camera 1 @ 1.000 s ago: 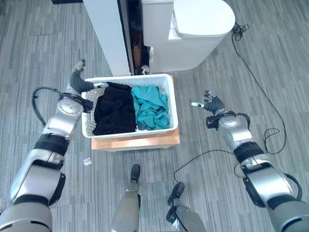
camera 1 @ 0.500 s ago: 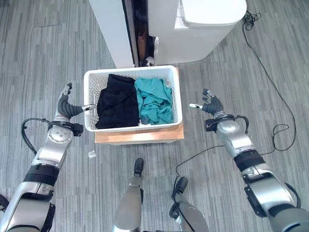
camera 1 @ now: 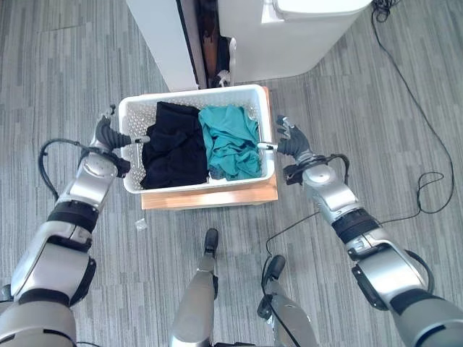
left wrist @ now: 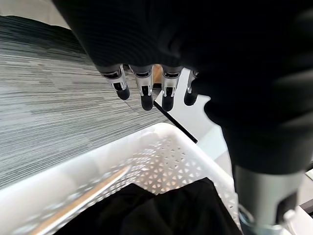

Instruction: Grab the laundry basket,head to the washer,open it,put in the laundry and shut it.

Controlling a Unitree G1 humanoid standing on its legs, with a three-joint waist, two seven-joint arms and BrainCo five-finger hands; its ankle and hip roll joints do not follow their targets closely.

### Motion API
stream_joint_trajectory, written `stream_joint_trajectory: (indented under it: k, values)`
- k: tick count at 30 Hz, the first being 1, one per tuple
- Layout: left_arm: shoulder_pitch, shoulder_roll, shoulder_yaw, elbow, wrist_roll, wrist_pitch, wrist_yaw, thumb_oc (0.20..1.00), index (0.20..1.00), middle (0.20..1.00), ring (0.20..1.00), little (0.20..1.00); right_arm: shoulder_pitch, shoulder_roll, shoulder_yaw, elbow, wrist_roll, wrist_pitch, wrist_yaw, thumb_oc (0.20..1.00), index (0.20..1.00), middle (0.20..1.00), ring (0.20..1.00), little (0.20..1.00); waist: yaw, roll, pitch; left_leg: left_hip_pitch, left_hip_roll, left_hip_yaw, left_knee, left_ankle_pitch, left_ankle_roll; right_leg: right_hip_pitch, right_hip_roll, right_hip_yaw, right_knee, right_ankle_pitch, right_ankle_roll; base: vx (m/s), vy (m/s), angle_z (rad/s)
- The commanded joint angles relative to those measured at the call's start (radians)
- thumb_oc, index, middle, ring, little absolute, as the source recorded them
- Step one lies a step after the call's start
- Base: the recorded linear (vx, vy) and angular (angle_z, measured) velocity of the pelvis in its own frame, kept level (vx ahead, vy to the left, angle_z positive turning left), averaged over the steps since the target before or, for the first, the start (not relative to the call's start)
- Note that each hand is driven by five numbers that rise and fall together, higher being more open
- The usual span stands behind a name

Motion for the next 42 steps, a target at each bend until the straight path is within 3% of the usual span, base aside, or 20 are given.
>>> stream_joint_trajectory:
  k: [1,9,19,20,25,32,42]
  values:
    - [-0.058,0.010,-0.004,0.129,-0.030,-0.036,0.032,1.000,1.000,1.000,1.000,1.000,0.000,-0.002,0.010,-0.091,0.014,-0.060,-0.032,1.000,1.000,1.000,1.000,1.000,0.001,-0.025,-0.015,-0.037,0.014,0.000,0.069,-0.103,0.020,-0.045,-0.094,0.080,0.087,-0.022,0.012,0.03,0.007,0.01]
    - [-0.104,0.019,-0.019,0.209,-0.051,-0.036,0.033,1.000,1.000,1.000,1.000,1.000,0.071,-0.022,0.003,-0.137,-0.002,-0.079,-0.034,1.000,1.000,1.000,1.000,1.000,-0.009,-0.031,-0.004,-0.060,0.017,0.001,0.086,-0.109,0.019,-0.057,-0.095,0.080,0.089,-0.024,0.013,0.02,-0.010,0.00]
    - [-0.026,0.029,0.042,0.189,-0.034,-0.027,0.051,1.000,1.000,1.000,1.000,1.000,0.160,-0.027,-0.074,-0.159,-0.012,-0.088,-0.072,1.000,1.000,1.000,1.000,1.000,-0.021,-0.021,0.009,-0.063,0.016,0.008,0.082,-0.113,0.022,-0.075,-0.096,0.090,0.097,-0.027,0.012,0.01,-0.002,0.00]
    - [-0.017,0.029,0.046,0.182,-0.032,-0.027,0.052,1.000,1.000,1.000,1.000,1.000,0.167,-0.028,-0.078,-0.159,-0.012,-0.087,-0.071,1.000,1.000,1.000,1.000,1.000,-0.022,-0.021,0.006,-0.053,0.021,0.003,0.081,-0.136,0.016,-0.070,-0.090,0.103,0.099,-0.044,0.019,0.08,-0.016,-0.01]
    - [-0.008,0.024,0.051,0.208,-0.042,-0.027,0.043,1.000,1.000,1.000,1.000,1.000,0.144,-0.034,-0.074,-0.144,-0.009,-0.087,-0.073,1.000,1.000,1.000,1.000,1.000,-0.023,-0.023,0.017,-0.073,0.024,0.007,0.099,-0.142,0.017,-0.089,-0.089,0.113,0.102,-0.040,0.020,0.01,0.005,-0.06]
    - [-0.119,0.011,-0.007,0.303,-0.069,-0.036,0.044,1.000,1.000,1.000,1.000,1.000,0.054,-0.037,-0.031,-0.141,0.002,-0.097,-0.083,1.000,1.000,1.000,1.000,1.000,-0.031,-0.046,0.028,-0.133,0.037,-0.004,0.155,-0.158,0.013,-0.121,-0.078,0.122,0.107,-0.033,0.019,0.00,0.001,-0.06]
    - [-0.203,0.001,-0.055,0.227,-0.026,-0.049,0.087,1.000,1.000,1.000,1.000,1.000,-0.003,-0.037,-0.015,-0.147,-0.034,-0.090,-0.093,1.000,1.000,1.000,1.000,1.000,-0.026,-0.079,0.033,-0.174,0.040,-0.027,0.158,-0.162,0.010,-0.130,-0.066,0.105,0.089,-0.029,0.019,0.02,-0.014,0.03]
